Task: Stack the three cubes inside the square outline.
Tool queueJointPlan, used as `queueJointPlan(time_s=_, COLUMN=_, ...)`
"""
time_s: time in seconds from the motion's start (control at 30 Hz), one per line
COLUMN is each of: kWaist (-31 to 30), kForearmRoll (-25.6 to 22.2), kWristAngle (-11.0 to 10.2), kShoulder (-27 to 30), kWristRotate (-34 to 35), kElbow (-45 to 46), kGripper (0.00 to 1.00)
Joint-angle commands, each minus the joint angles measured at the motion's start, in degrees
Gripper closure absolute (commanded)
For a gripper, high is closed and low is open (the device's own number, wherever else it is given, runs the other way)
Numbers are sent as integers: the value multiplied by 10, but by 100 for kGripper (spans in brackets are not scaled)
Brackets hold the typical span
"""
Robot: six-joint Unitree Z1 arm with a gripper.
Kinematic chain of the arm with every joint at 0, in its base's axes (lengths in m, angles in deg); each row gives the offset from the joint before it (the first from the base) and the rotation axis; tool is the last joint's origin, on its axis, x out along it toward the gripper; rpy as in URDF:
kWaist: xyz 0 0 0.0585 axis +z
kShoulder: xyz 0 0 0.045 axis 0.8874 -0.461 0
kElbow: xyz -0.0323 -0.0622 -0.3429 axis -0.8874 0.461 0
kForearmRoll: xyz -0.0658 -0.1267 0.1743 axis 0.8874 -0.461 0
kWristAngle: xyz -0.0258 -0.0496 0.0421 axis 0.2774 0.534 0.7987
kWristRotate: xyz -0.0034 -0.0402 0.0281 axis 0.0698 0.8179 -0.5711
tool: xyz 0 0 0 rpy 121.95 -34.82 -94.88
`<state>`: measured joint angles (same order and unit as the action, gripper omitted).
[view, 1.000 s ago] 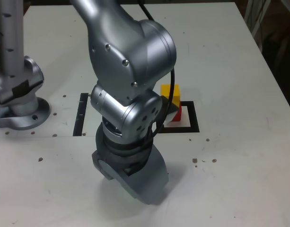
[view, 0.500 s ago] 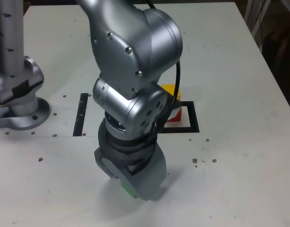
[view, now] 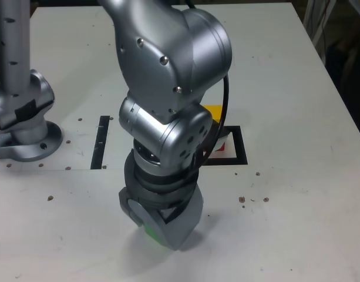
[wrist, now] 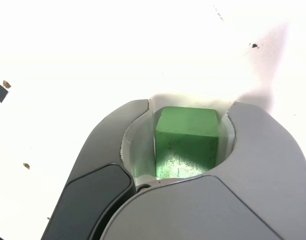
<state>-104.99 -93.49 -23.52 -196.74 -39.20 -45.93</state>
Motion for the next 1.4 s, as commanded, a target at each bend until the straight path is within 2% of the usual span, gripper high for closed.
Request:
queueJointPlan(time_s=0.0, kWaist=0, kForearmRoll=-17, kWristAngle=4, kShoulder=-7, kWristRotate=1, kElbow=-14, kGripper=73)
queueJointPlan(time_s=0.13, kWaist=0, kForearmRoll=-50, kWristAngle=-2, kShoulder=-5, kWristRotate=1, kElbow=-40, kGripper=78)
queueJointPlan(time_s=0.3, kWaist=3, kForearmRoll=-84, kWristAngle=-21, kShoulder=5, kWristRotate=1, kElbow=-67, kGripper=85)
queueJointPlan(time_s=0.53, kWaist=50, kForearmRoll=-155, kWristAngle=-47, kShoulder=39, kWristRotate=-9, kElbow=-132, kGripper=87)
queueJointPlan(time_s=0.77, kWaist=159, kForearmRoll=-250, kWristAngle=-25, kShoulder=56, kWristRotate=-17, kElbow=-223, kGripper=87)
queueJointPlan(time_s=0.9, kWaist=217, kForearmRoll=-262, kWristAngle=-20, kShoulder=55, kWristRotate=-11, kElbow=-243, kGripper=87)
queueJointPlan(time_s=1.1, kWaist=296, kForearmRoll=-262, kWristAngle=-30, kShoulder=56, kWristRotate=26, kElbow=-236, kGripper=87)
queueJointPlan(time_s=1.37, kWaist=342, kForearmRoll=-255, kWristAngle=-31, kShoulder=50, kWristRotate=40, kElbow=-227, kGripper=87)
